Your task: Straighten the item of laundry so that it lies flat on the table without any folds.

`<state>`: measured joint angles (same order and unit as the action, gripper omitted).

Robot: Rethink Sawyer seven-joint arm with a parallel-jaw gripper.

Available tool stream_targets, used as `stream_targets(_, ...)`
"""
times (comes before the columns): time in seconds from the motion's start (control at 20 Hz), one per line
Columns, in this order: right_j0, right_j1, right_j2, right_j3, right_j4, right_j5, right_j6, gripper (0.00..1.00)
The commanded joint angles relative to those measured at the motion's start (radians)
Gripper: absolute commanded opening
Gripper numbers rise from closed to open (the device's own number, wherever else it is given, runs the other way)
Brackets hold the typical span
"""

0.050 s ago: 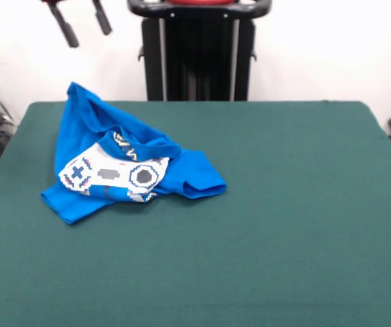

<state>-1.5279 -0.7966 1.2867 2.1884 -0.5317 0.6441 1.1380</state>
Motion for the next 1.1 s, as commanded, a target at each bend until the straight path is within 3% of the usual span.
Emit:
stream_targets(0.05,0.222,-0.025,-0.173,-0.036,0.015,-0.075,0.278,1.0)
stream_targets(0.5,0.426,-0.003,-0.394,-0.158,-0.004,-0.087,0.299,1.0)
stream_targets(1.1,0.521,0.019,-0.504,-0.25,0.042,-0.102,0.244,1.0)
